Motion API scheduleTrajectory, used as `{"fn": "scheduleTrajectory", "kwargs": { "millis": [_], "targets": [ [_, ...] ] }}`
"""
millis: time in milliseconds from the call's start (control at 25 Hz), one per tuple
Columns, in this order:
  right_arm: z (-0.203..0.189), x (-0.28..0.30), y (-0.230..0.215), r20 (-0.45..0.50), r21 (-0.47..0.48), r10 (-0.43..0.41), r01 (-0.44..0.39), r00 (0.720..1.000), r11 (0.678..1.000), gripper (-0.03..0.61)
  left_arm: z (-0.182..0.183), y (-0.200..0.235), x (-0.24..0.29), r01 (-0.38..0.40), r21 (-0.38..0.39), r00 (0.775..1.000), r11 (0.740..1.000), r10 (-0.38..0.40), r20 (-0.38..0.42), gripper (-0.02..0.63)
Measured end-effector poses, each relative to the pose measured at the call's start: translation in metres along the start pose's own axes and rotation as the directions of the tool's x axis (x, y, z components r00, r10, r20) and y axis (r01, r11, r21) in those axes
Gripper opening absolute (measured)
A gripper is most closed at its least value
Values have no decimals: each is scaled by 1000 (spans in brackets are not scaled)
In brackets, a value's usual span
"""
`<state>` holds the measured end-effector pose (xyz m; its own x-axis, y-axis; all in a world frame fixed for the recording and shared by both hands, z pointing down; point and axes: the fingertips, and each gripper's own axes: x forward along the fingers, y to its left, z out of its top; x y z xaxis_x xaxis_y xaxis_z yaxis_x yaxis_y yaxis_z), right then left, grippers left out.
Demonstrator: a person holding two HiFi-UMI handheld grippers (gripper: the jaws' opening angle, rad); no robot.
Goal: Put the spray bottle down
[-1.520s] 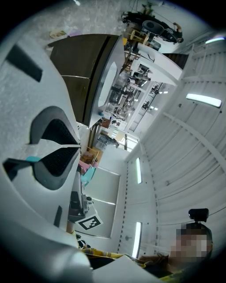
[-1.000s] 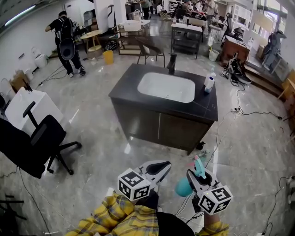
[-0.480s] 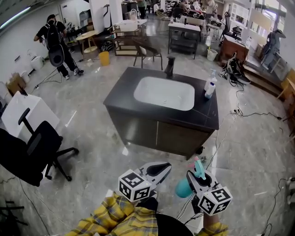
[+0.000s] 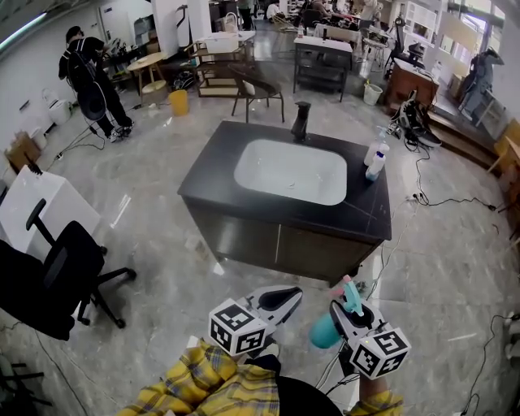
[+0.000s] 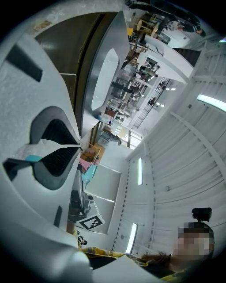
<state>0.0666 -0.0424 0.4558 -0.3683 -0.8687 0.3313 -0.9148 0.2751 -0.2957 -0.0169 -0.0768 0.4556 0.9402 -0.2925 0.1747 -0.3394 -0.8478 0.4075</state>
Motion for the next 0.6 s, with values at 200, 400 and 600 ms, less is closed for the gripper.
{"fn": "scheduleTrajectory", "kwargs": {
  "millis": [200,400,600],
  "targets": [
    [13,23,-6,12,3,-34,34,999,999,138,11,25,5,27,4,1000,1000,-27,-3,20],
    [17,42,-14,11,4,-57,57,998,998,138,15,46,15,45,16,999,999,-44,-22,20],
    [21,50,-23,1,8,-72,72,997,997,138,20,54,25,62,16,998,998,-62,-15,20]
  ]
}}
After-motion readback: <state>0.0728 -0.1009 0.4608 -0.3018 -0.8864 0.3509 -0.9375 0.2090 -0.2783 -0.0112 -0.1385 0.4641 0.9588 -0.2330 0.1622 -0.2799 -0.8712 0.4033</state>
